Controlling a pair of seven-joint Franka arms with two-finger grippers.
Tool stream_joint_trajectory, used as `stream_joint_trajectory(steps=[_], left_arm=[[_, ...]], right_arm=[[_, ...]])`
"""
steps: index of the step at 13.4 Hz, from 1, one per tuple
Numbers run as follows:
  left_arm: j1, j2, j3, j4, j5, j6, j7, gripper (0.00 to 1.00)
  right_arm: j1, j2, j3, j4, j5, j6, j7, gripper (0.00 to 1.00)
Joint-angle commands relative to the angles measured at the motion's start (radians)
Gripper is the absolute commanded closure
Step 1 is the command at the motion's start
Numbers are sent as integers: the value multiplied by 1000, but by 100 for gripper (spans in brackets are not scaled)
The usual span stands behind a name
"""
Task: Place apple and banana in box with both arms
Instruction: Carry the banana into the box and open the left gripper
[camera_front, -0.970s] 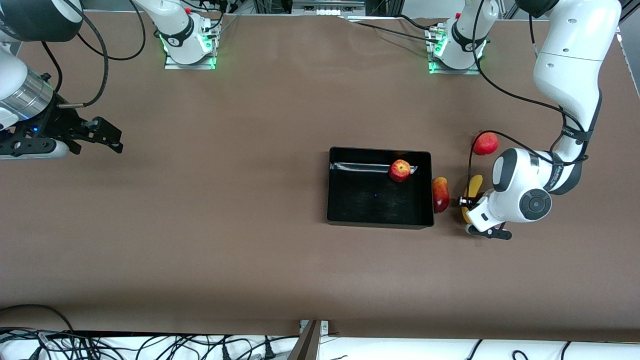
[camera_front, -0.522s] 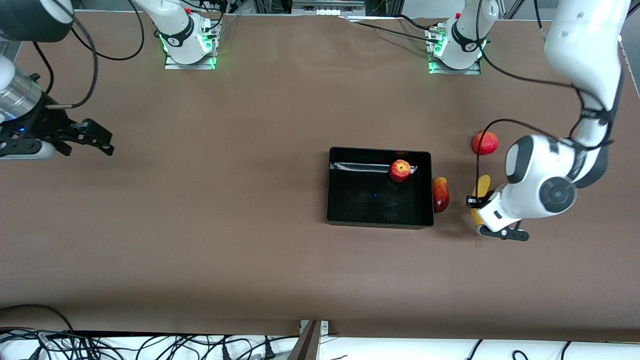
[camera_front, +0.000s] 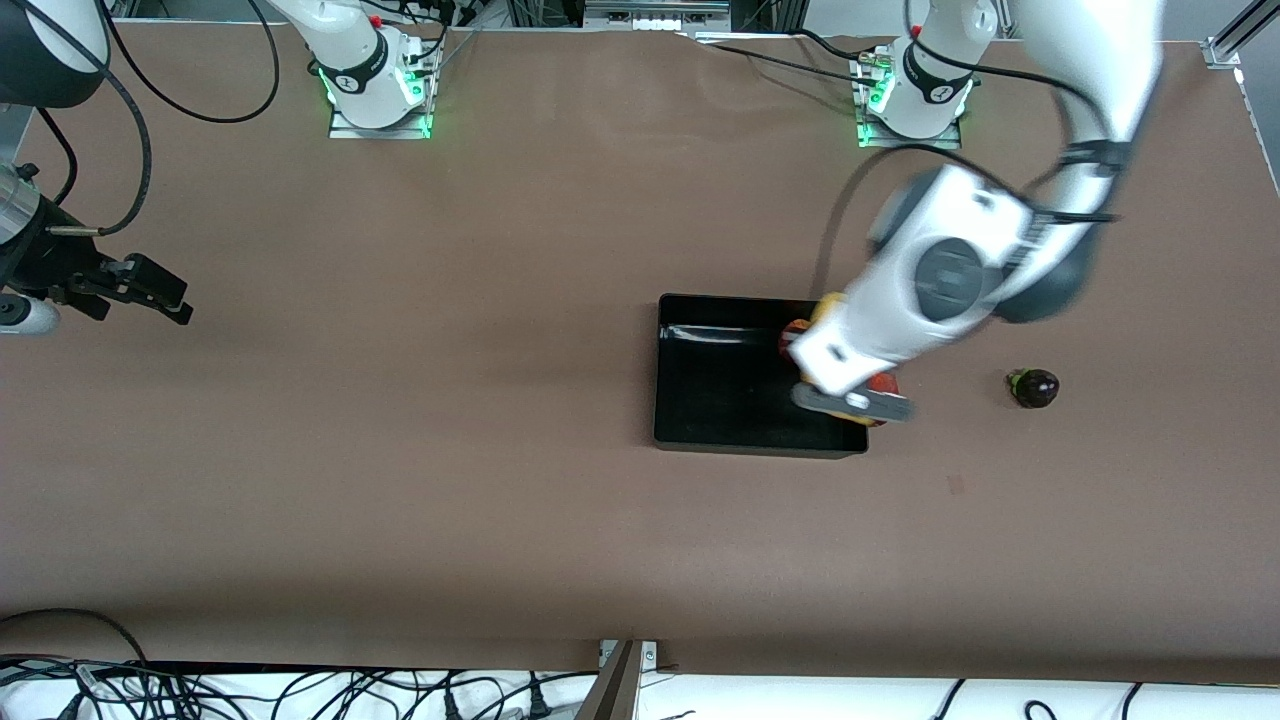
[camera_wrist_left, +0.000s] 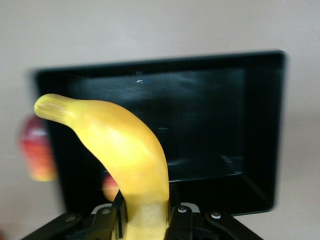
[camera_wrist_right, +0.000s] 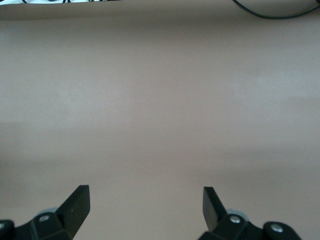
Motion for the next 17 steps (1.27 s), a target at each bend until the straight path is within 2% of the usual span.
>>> stream_joint_trajectory(steps=[1, 8, 10, 11, 12, 13, 14, 15, 17], left_arm=[[-48, 116, 8, 25, 8, 46, -67, 98], [-63, 238, 8, 17, 13, 273, -62, 100], [-75, 242, 10, 11, 13, 276, -62, 98], [-77, 247, 10, 9, 11, 276, -64, 89], [-75, 256, 10, 14, 13, 279, -61, 74], [-69, 256, 10, 16, 8, 278, -67, 10], [-66, 244, 10, 14, 11, 267, -72, 0], [-53, 220, 12, 11, 11, 241, -75, 0], [13, 129, 13, 40, 17, 45, -72, 0]], right_arm=[[3, 1, 18, 18, 16, -3, 4, 0], [72, -5, 19, 16, 21, -18, 2, 0], [72, -5, 19, 15, 21, -30, 4, 0], [73, -5, 18, 16, 21, -33, 4, 0], [72, -4, 18, 16, 21, -33, 5, 0], [72, -4, 16, 15, 21, -35, 5, 0], [72, -4, 15, 15, 21, -36, 5, 0], [72, -4, 15, 15, 21, -36, 5, 0], [72, -5, 15, 15, 21, -38, 5, 0]])
